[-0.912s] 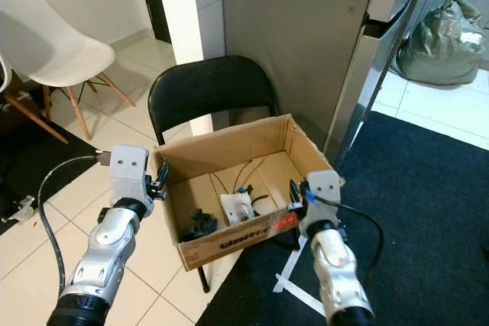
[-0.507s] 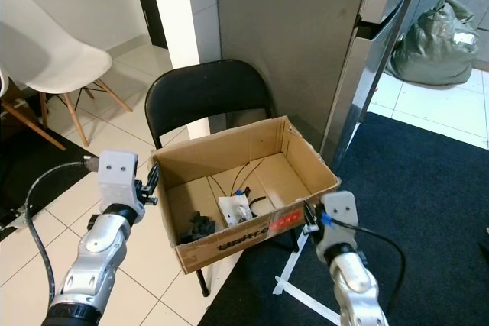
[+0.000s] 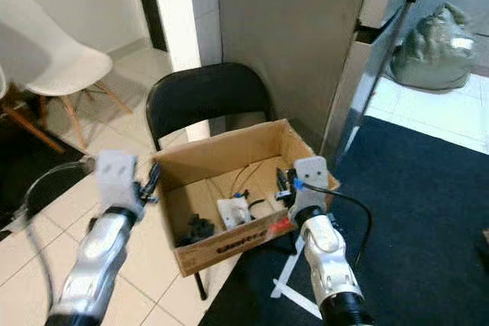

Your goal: Picking trash to rubbish bin

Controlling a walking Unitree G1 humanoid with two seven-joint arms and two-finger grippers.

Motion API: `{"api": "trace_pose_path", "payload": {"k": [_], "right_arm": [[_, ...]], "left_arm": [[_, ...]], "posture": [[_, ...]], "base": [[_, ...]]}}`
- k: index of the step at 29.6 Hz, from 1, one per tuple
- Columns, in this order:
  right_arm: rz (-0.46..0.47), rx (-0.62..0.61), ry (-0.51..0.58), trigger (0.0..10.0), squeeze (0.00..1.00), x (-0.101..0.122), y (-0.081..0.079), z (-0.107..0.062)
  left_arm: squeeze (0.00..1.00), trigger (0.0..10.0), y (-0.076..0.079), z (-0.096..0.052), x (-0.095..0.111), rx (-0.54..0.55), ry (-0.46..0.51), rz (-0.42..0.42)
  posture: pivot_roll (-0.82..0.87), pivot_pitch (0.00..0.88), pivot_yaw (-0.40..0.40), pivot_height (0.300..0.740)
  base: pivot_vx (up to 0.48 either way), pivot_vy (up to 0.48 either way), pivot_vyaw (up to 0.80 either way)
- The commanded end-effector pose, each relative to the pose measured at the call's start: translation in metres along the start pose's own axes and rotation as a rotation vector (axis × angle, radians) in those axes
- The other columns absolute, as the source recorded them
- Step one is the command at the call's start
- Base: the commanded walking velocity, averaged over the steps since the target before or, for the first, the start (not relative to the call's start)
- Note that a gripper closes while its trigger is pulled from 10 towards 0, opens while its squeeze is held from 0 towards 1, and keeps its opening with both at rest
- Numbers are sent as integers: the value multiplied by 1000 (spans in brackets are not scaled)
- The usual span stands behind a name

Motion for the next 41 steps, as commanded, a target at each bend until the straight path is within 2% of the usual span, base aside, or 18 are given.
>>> {"api": "trace_pose_path", "payload": {"k": [1, 4, 10, 14, 20, 26, 30, 41], "right_arm": [[8, 6, -38, 10000, 0, -11, 1, -11], [6, 4, -55, 10000, 0, -17, 1, -18], [6, -16, -80, 10000, 0, -25, 5, -28], [19, -36, -91, 10000, 0, -27, 7, -34], [44, -75, -113, 10000, 0, -32, 10, -43], [63, -91, -130, 10000, 0, -35, 10, -47], [79, -105, -138, 10000, 0, -35, 9, -48], [83, -129, -145, 10000, 0, -36, 13, -55]], "left_arm": [[0, 10000, -15, -23, -1, 42, -17, 3], [0, 10000, -19, -34, -1, 58, -21, 4], [0, 10000, -28, -41, -3, 89, -28, 20], [0, 10000, -30, -33, 4, 100, -17, 20], [0, 10000, -29, -28, 8, 105, -17, 7], [0, 10000, -26, -21, 2, 84, -49, 8], [0, 10000, -18, -11, -4, 58, -80, -1], [0, 10000, -17, -13, -8, 48, -97, -13]], "posture": [[30, 45, -13, 740], [31, 49, -14, 740], [29, 58, -17, 740], [27, 60, -14, 740], [22, 65, -8, 740], [18, 69, -5, 740], [7, 69, 3, 740], [8, 71, 6, 740]], "base": [[0, 0, 0], [0, 0, 0], [0, 0, 0], [0, 0, 0], [0, 0, 0], [0, 0, 0], [0, 0, 0], [0, 0, 0]]}}
Point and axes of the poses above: a point about 5 cm out from each wrist's last joint towards the gripper, its own z axis pointing out of the wrist towards the gripper, its own x axis along the axis of the wrist's last joint, y = z × x, the point moved 4 cm from there along z, pointing out of the wrist towards the gripper, and after that the axes turned 13 degrees about -z, right-handed, at the moved point
